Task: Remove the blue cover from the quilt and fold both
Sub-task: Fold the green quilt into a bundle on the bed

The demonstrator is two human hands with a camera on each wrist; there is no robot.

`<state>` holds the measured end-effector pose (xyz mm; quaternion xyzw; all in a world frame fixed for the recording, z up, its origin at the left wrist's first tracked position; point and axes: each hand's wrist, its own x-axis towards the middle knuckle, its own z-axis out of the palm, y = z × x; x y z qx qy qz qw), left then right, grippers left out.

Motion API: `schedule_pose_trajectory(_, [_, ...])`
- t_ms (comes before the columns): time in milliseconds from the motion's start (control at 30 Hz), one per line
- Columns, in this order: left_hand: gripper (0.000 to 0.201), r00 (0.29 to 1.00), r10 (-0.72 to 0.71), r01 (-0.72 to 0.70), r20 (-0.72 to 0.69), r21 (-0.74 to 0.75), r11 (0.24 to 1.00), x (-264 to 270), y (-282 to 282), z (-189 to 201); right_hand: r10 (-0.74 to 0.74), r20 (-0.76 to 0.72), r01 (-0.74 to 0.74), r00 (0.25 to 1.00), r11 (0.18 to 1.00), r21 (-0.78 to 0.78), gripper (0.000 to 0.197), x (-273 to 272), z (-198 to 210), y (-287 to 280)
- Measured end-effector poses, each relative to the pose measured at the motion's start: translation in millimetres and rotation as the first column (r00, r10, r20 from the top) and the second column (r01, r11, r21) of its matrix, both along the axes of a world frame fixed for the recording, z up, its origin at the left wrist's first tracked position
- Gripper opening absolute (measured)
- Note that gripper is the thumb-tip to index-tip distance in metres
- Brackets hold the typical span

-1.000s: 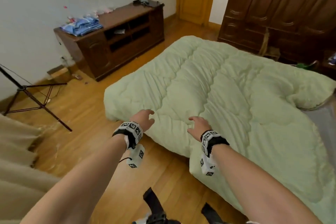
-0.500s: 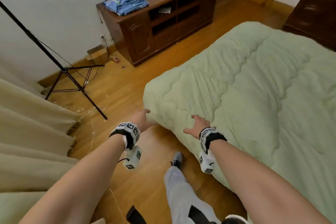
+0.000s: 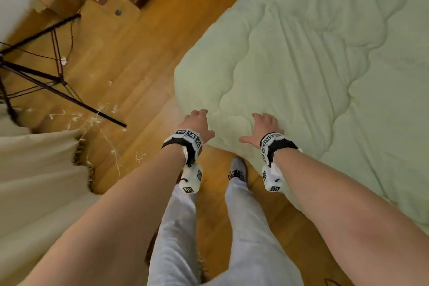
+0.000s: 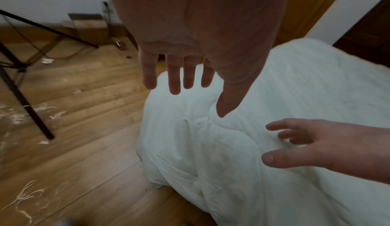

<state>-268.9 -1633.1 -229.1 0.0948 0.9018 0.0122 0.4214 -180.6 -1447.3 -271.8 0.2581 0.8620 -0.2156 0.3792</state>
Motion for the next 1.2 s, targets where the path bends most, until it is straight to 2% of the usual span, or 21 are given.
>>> schedule_pose_trajectory(67, [0.105, 0.999, 0.039, -0.039, -0.012, -0.014, 0.999, -16, 7, -46, -0.109, -0.010, 0.109, 0.994, 0.994, -0.003, 0.101, -6, -39, 0])
schedule_pose_trajectory(100, [0.113, 0.994, 0.104, -0.105, -0.036, -0.011, 0.994, -23, 12, -68, -0.171, -0.036, 0.171, 0.985, 0.985, 0.006, 0.096, -5, -57, 0])
schedule_pose_trajectory(167, [0.117, 0.940, 0.334, -0.333, -0.065, 0.028, 0.943, -38, 21, -111, -0.236, -0.123, 0.248, 0.964, 0.965, 0.090, 0.076, -4, -87, -3])
schedule_pose_trajectory(233, [0.102, 0.859, 0.511, -0.511, 0.016, 0.054, 0.858, -54, 28, -149, -0.265, -0.182, 0.300, 0.947, 0.931, 0.209, 0.051, -10, -107, -7])
schedule_pose_trajectory(267, [0.087, 0.839, 0.537, -0.542, 0.082, 0.059, 0.838, -60, 29, -162, -0.276, -0.171, 0.312, 0.946, 0.919, 0.241, 0.041, -14, -114, -10])
schedule_pose_trajectory(333, [0.059, 0.867, 0.474, -0.490, 0.155, 0.088, 0.867, -68, 28, -177, -0.283, -0.124, 0.305, 0.951, 0.924, 0.232, 0.032, -19, -117, -13])
schedule_pose_trajectory(400, [0.049, 0.904, 0.390, -0.412, 0.176, 0.109, 0.905, -72, 19, -172, -0.305, -0.088, 0.315, 0.948, 0.939, 0.137, 0.030, -21, -106, -15])
schedule_pose_trajectory(467, [0.047, 0.935, 0.289, -0.318, 0.206, 0.129, 0.939, -81, 1, -148, -0.316, -0.006, 0.316, 0.949, 0.948, 0.049, 0.031, -27, -79, -19])
schedule_pose_trajectory(567, [0.039, 0.969, 0.132, -0.163, 0.211, 0.139, 0.977, -109, -46, -97, -0.251, 0.132, 0.258, 0.959, 0.965, -0.038, 0.034, -51, -20, -43])
schedule_pose_trajectory(667, [0.041, 0.975, 0.076, -0.096, 0.211, 0.087, 0.992, -152, -105, -54, -0.165, 0.234, 0.197, 0.958, 0.973, -0.120, 0.041, -90, 21, -95])
schedule_pose_trajectory(733, [0.035, 0.959, -0.019, 0.008, 0.283, 0.040, 0.999, -176, -138, -36, -0.112, 0.310, 0.152, 0.944, 0.982, -0.108, 0.047, -107, 30, -132])
schedule_pose_trajectory(800, [0.028, 0.952, -0.115, 0.118, 0.284, 0.006, 0.993, -195, -159, -18, -0.087, 0.396, 0.127, 0.914, 0.989, -0.075, 0.054, -118, 43, -159])
schedule_pose_trajectory(867, [0.044, 0.954, -0.153, 0.146, 0.257, 0.044, 0.988, -216, -171, 13, -0.146, 0.419, 0.194, 0.896, 0.978, -0.072, 0.063, -129, 64, -175])
schedule_pose_trajectory(900, [0.047, 0.955, -0.169, 0.158, 0.244, 0.063, 0.985, -229, -173, 33, -0.204, 0.392, 0.253, 0.897, 0.964, -0.078, 0.065, -139, 77, -180])
schedule_pose_trajectory(1000, [0.033, 0.970, -0.181, 0.157, 0.161, 0.152, 0.976, -278, -176, 93, -0.392, 0.205, 0.423, 0.897, 0.896, -0.137, 0.057, -185, 131, -189])
schedule_pose_trajectory(1100, [0.032, 0.986, -0.166, 0.156, 0.025, 0.227, 0.961, -337, -171, 158, -0.483, 0.031, 0.478, 0.875, 0.853, -0.211, 0.050, -249, 181, -185])
schedule_pose_trajectory(1200, [0.032, 0.974, -0.209, 0.225, -0.088, 0.259, 0.939, -394, -156, 215, -0.533, -0.111, 0.494, 0.839, 0.831, -0.254, 0.046, -311, 230, -169])
